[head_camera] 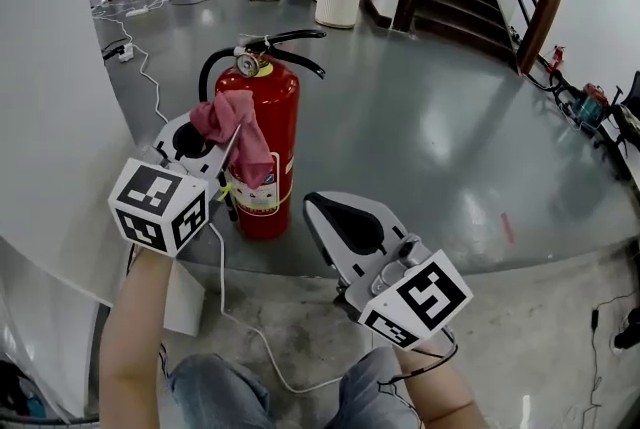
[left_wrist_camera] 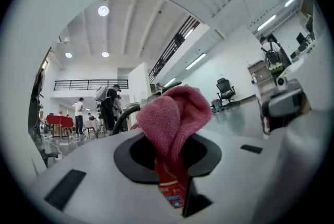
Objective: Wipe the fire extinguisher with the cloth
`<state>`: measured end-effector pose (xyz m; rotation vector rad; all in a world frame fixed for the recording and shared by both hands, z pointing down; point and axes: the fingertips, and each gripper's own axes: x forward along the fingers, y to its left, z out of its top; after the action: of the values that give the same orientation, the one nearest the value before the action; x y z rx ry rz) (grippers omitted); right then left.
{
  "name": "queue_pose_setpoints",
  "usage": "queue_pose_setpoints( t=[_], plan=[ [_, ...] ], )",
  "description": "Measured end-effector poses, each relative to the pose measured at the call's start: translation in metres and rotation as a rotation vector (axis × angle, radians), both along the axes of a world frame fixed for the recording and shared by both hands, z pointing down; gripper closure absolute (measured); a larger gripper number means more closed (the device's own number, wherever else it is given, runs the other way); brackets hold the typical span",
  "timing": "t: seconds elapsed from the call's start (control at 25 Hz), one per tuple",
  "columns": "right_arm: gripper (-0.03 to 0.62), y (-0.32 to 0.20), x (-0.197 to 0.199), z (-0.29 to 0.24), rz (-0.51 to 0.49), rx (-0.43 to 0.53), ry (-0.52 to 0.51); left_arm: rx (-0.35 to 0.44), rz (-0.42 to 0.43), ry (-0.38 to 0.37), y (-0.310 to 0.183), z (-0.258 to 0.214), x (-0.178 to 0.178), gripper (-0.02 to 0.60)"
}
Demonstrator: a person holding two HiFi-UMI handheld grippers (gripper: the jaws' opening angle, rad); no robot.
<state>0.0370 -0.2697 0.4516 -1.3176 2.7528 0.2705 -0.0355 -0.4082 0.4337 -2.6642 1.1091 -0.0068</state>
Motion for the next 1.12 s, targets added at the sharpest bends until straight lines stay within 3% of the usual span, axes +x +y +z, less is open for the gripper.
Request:
queue_pose_setpoints(
  t=[0.12,0.24,0.4,0.8,0.96,1.12],
  plan=[
    [0.588,-0.004,-0.002,0.002,-0.002,-0.003,-0.018,0.028,-0.014,-0.025,0.001,-0.012,0.004,0.494],
    [0.588,-0.005,-0.003,0.009,-0.002,-0.020,-0.032,0.054,-0.039,-0.032,0.004,0.009,0.008,0.494],
    [0.588,-0.005,-0.005,0.020,0.002,-0.042,-0.026,0.057,-0.041,-0.152,0.012,0.070,0.025,0.494],
    [0.588,0.002,0.002,0.036,0.031,-0.075,0.008,-0.202,0.041,-0.324,0.015,0.224,0.037,0.494],
    [0.588,0.005,0.006,0.032,0.039,-0.065,0.013,-0.195,0.039,-0.274,0.015,0.191,0.038,0.494],
    [0.588,0.007,0.007,0.027,0.039,-0.052,0.009,-0.067,0.045,-0.155,0.017,0.097,0.041,0.494]
  ],
)
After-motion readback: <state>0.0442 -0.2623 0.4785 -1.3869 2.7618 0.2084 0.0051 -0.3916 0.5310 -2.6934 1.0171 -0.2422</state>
